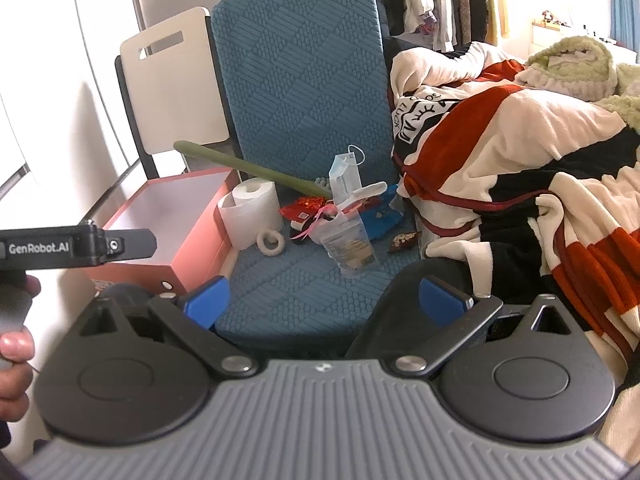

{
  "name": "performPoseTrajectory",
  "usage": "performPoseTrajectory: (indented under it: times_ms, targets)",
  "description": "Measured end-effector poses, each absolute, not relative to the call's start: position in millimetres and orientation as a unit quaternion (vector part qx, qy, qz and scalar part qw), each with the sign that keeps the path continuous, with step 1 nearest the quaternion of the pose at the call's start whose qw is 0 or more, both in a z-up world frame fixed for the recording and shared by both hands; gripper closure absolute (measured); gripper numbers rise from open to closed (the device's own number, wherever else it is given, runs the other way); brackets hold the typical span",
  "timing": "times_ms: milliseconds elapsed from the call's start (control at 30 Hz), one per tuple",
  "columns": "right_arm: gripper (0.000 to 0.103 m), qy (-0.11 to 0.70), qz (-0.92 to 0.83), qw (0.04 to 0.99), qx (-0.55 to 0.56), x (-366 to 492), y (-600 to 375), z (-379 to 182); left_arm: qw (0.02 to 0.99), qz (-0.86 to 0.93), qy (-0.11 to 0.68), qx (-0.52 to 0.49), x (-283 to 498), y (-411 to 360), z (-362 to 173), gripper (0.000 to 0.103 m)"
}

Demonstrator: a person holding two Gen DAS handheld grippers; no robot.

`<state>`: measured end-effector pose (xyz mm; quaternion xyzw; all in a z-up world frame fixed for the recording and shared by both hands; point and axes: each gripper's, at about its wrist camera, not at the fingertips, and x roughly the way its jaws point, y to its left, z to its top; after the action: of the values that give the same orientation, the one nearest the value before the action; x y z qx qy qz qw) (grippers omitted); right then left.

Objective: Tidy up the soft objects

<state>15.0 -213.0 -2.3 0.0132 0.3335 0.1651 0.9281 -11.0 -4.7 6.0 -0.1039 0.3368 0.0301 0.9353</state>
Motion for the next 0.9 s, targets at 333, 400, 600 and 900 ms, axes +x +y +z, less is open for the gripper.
performPoseTrajectory:
  times_ms: [333,400,600,900]
  targets:
    - [0.0,0.325,0.166,0.931,0.02,10.5,-217.5,-3.2,0.936,0.024,0.336,-0.107,-16.8,-7.4,5.7,0.0]
    - [0.0,0.325,0.167,0.93,0.019,10.0,-217.4,-4.6,0.936,0.026,0.336,-0.105,-17.3,-8.4,5.6,0.0]
    - [0.0,0.327,0.17,0.93,0.018,8.5,-216.6,-7.5,0.934,0.027,0.339,-0.104,-20.6,-11.6,3.4,0.0]
    - [0.0,0.335,0.172,0.926,0.021,12.3,-213.4,-11.6,0.933,0.03,0.342,-0.106,-20.5,-11.9,1.2,0.0]
